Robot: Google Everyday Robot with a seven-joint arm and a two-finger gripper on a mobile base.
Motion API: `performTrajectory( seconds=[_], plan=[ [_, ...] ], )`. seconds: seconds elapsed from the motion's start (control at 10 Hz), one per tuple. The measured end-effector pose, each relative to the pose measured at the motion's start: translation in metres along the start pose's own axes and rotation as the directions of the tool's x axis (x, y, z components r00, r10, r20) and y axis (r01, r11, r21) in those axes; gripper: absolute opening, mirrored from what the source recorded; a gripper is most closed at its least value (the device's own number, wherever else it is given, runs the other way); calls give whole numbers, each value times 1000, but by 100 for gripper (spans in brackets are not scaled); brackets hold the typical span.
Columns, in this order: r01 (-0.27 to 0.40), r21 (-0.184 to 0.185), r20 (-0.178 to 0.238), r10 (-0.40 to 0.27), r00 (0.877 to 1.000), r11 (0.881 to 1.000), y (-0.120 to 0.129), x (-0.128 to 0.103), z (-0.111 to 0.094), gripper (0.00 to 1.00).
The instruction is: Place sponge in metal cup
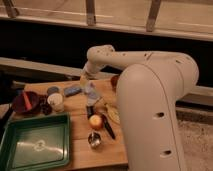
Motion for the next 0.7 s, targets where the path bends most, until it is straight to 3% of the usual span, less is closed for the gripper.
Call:
performTrajectory(
  seconds=[0.3,0.7],
  plan=[
    [-13,-41,36,14,999,999,-8,6,17,78],
    [79,-119,72,-71,995,990,-1,-28,53,78]
  ],
)
